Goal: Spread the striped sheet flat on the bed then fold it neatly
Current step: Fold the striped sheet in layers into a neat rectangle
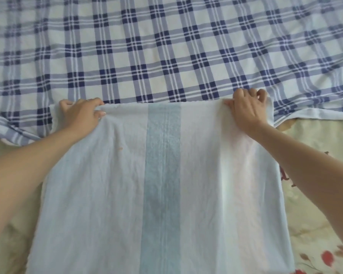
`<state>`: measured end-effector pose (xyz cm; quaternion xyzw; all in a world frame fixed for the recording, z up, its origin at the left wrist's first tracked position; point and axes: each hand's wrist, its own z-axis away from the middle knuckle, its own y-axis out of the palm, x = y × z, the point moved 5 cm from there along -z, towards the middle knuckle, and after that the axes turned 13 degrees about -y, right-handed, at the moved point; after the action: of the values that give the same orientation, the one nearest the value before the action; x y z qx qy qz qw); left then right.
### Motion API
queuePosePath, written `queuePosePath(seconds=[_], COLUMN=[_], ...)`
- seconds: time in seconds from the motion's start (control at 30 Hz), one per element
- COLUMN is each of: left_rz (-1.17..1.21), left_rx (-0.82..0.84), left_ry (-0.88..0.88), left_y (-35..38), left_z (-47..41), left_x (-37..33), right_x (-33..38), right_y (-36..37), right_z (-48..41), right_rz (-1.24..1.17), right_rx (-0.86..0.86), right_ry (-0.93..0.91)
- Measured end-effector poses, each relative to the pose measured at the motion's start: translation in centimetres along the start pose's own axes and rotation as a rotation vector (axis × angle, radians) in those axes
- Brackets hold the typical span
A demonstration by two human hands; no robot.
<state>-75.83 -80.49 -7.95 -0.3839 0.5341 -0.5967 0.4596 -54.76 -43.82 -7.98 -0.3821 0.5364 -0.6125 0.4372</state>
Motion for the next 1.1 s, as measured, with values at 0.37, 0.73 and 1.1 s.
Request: queuePosePath(seconds=[0.37,0.73,1.1], left_rz=[-0.139,-0.077,-0.113], left_rx=[0.082,0.168,0.03], left_ry=[0.495,-0.009,-0.009], left_y=[4.7,5.1,5.6], left_z=[11.4,6.4,3.4], left_x=[-10.2,-6.7,1.9], right_x=[15.0,3.4,14.3], right_y=[2.5,0.9,4.5], right_z=[8.2,2.5,0.3], right_rz=[-0.056,0.002,0.037], right_rx=[0.032,0.022,0.247], right_ry=[-0.891,0.042,-0.267])
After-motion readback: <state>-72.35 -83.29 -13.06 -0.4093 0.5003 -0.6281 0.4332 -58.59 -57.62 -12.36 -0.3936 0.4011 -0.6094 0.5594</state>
